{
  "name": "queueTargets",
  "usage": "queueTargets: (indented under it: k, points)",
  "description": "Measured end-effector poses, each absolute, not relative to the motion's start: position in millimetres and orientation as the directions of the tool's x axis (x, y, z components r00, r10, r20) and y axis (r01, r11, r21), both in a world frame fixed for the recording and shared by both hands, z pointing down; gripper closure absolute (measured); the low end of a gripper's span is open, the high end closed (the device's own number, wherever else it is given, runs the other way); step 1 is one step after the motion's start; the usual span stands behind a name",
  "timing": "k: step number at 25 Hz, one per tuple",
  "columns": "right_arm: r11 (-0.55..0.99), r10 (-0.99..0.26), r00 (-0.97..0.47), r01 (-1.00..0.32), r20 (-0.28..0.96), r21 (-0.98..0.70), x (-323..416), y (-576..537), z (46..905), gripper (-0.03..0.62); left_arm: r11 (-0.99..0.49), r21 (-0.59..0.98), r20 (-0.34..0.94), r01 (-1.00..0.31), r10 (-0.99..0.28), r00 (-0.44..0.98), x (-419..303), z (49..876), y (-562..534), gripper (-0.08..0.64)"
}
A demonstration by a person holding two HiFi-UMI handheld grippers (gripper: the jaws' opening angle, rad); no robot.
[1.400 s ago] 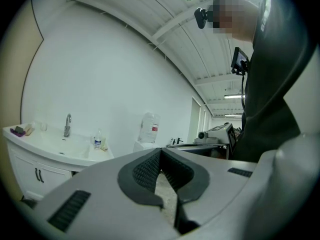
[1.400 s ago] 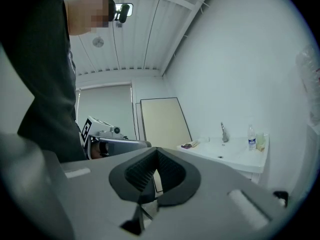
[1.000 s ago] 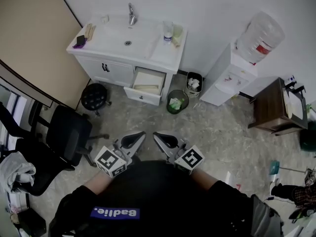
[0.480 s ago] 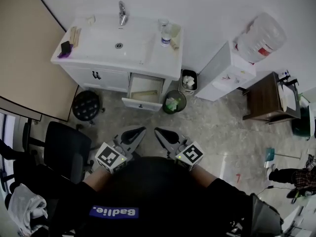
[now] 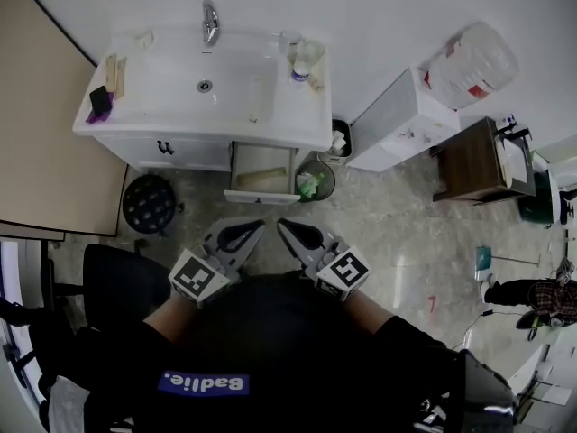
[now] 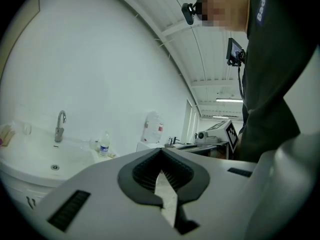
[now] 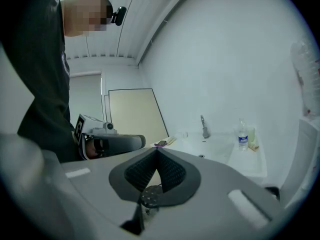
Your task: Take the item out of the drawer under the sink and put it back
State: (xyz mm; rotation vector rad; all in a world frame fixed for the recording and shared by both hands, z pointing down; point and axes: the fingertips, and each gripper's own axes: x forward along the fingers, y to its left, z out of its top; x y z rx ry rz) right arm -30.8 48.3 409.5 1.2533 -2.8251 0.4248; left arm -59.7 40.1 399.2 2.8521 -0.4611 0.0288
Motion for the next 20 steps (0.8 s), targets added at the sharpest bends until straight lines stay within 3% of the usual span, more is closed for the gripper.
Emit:
queueTargets:
  k: [5, 20]
  points:
    - [0.629, -0.720, -0.668, -0.742, 0.187, -0.230, -21, 21, 420, 0.598, -0.909, 0.254, 0.068, -0.330, -0.324, 0.944, -53, 396, 15, 0.554]
    - [0.750, -0.560, -0.789, -0.613, 0.253, -0.249, 47, -63, 471, 0.598, -0.831, 0.276, 0.108, -0.483, -0.473, 0.875, 9, 395, -59, 0.554]
